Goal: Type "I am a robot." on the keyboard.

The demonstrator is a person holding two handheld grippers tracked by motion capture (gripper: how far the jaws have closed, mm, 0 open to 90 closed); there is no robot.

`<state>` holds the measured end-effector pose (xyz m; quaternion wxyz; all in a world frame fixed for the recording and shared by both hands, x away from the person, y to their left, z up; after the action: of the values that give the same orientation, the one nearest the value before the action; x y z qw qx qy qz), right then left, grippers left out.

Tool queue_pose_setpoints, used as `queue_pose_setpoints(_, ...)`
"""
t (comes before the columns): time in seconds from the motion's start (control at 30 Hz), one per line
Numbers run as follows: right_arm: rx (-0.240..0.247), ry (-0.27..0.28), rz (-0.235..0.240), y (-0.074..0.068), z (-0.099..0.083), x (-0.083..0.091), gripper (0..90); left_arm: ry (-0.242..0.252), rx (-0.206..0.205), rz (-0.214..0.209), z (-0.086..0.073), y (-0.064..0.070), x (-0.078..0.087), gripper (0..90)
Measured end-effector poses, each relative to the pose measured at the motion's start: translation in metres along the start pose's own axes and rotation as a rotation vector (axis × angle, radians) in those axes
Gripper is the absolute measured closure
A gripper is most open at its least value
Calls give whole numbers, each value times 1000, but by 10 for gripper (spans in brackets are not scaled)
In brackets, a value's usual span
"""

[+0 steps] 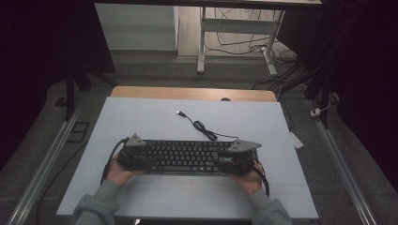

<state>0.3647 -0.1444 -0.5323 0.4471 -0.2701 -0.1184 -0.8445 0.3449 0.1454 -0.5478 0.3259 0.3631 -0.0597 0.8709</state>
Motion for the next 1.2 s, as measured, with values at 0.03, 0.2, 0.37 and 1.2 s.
queue_pose_setpoints(0.03, -5, 4, -5, 2, -1, 3, 562, 1, 0, 0, 0, 0, 0, 343)
queue_pose_setpoints(0.2, -14, 5, -30, 10, -9, 16, 556, 4, 2, 3, 0, -1, 0, 343)
queue_pose_setpoints(0.37, -19, 9, -36, 15, -12, 20, 555, 20, 17, 5, 2, -2, 2, 343)
queue_pose_setpoints(1.2, -9, -15, -39, 17, -14, 15, 556, 57, -20, -35, 6, 8, 5, 704)
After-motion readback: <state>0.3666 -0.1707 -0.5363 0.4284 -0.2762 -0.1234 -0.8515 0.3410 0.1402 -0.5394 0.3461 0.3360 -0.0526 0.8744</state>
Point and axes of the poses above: each handheld gripper's, and its own axes: x roughly backward along the jaws, z roughly out of its top, y roughly to its right, the point moved 7 cm from there along -x, roughly forward along the jaws
